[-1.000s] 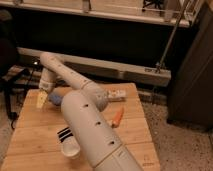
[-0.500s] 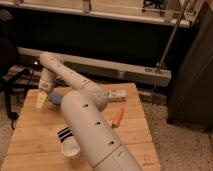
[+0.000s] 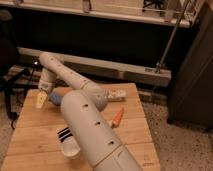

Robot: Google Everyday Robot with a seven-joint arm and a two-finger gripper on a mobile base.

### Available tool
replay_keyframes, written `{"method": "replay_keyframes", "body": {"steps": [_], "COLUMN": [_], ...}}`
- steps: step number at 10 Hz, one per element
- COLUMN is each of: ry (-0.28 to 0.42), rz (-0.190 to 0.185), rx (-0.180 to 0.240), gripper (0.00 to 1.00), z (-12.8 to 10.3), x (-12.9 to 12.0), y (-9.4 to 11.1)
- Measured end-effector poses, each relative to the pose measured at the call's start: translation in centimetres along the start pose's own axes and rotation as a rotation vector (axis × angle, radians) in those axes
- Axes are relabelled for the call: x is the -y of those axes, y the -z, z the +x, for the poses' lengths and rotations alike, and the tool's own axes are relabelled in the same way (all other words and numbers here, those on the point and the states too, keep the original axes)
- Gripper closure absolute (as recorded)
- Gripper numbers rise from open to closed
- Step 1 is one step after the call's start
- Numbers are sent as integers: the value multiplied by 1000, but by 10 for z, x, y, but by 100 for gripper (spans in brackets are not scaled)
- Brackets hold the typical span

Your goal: Pick up the ceramic cup

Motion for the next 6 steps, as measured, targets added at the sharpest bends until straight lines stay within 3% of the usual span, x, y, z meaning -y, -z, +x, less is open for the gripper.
{"method": "replay_keyframes", "body": {"steps": [6], "ry": [-4], "rz": [0], "rx": [-4], "gripper": [20], "z": [1], "x": [0], "y": [0]}}
